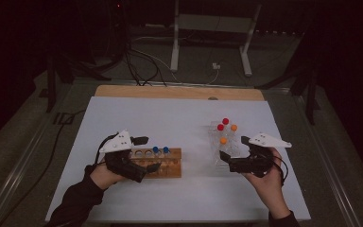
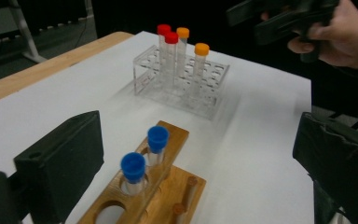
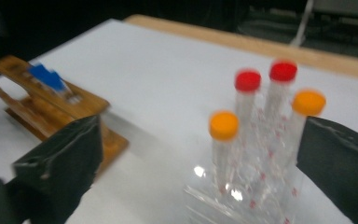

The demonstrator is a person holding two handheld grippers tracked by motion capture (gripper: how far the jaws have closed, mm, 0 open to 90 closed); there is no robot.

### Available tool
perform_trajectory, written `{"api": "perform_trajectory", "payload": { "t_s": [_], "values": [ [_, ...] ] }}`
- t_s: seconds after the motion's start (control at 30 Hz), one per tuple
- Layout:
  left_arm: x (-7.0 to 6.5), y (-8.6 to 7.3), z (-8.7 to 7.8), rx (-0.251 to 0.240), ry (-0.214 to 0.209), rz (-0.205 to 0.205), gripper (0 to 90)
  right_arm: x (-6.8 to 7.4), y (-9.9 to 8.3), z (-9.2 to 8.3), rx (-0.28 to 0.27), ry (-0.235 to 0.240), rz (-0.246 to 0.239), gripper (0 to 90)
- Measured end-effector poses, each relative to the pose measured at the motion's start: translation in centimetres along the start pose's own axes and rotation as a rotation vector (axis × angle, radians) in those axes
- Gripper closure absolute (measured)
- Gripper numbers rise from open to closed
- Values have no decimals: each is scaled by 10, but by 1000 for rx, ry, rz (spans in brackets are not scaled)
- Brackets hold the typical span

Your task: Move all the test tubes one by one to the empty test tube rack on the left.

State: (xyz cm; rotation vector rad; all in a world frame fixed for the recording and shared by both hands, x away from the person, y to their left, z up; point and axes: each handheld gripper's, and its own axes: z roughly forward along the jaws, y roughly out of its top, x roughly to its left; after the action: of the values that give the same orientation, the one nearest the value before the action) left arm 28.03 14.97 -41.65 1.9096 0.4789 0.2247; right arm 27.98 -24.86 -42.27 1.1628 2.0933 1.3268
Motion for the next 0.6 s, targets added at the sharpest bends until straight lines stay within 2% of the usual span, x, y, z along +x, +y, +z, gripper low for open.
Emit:
{"api": "perform_trajectory", "payload": {
  "t_s": [0.13,0.17,0.23,0.3,0.33,0.43,0.6],
  "values": [
    [-2,0,0,4,3,-3,25,-6,-9,14,50,-45,-14,118],
    [-2,-1,0,8,4,-3,25,-7,-11,18,61,-49,-15,187],
    [-1,-2,-1,11,5,-4,25,-9,-13,24,90,-55,-8,242],
    [-1,-2,-1,11,4,-7,25,-10,-15,30,123,-78,-29,355],
    [-1,-2,-1,10,7,-7,25,-11,-15,33,140,-78,-33,426],
    [0,-2,-2,6,9,-6,25,-14,-16,40,173,-83,-31,543],
    [0,-1,-3,11,3,-7,25,-13,-16,47,198,-70,-34,648]
  ]
}}
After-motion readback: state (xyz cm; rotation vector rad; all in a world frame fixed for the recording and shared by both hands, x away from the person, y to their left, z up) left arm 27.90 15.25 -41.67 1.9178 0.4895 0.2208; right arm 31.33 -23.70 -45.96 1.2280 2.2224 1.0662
